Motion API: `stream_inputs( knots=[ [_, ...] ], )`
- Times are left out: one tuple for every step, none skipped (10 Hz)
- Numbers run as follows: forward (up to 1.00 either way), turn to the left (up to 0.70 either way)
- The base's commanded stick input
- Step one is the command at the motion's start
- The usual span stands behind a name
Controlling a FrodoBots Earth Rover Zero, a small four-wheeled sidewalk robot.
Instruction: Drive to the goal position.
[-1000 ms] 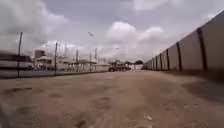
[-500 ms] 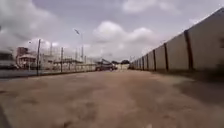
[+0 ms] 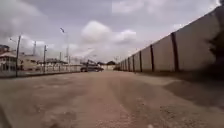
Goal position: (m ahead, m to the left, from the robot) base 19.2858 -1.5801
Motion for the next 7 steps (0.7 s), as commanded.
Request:
stream_inputs(
  knots=[
    [0.70, 0.00],
    [0.70, 0.00],
    [0.70, 0.00],
    [0.70, 0.00],
    [0.70, 0.00],
    [0.70, 0.00],
    [0.70, 0.00]
  ],
)
